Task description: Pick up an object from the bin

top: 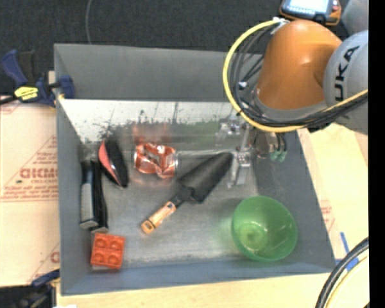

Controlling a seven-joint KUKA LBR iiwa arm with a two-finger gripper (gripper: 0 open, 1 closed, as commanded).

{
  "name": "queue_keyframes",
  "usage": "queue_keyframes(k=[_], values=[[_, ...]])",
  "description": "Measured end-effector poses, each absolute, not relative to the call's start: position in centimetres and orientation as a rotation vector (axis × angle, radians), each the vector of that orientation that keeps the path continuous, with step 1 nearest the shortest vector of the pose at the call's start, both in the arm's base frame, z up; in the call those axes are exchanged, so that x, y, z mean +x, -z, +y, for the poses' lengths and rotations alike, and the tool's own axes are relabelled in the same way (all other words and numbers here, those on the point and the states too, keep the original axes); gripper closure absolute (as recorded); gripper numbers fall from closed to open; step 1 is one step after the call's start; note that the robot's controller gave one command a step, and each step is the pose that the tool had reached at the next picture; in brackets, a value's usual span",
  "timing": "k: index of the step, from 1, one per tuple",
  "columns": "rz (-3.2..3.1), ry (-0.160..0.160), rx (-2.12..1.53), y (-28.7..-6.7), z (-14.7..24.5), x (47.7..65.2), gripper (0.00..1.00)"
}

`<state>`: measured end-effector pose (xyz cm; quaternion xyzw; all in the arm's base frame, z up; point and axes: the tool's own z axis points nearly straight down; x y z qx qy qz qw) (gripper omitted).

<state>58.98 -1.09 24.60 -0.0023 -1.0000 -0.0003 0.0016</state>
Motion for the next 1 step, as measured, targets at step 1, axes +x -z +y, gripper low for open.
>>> queue_keyframes(k=[1], values=[[-3.146, 0.000, -0.007, -25.02, -1.10, 59.13, 0.00]])
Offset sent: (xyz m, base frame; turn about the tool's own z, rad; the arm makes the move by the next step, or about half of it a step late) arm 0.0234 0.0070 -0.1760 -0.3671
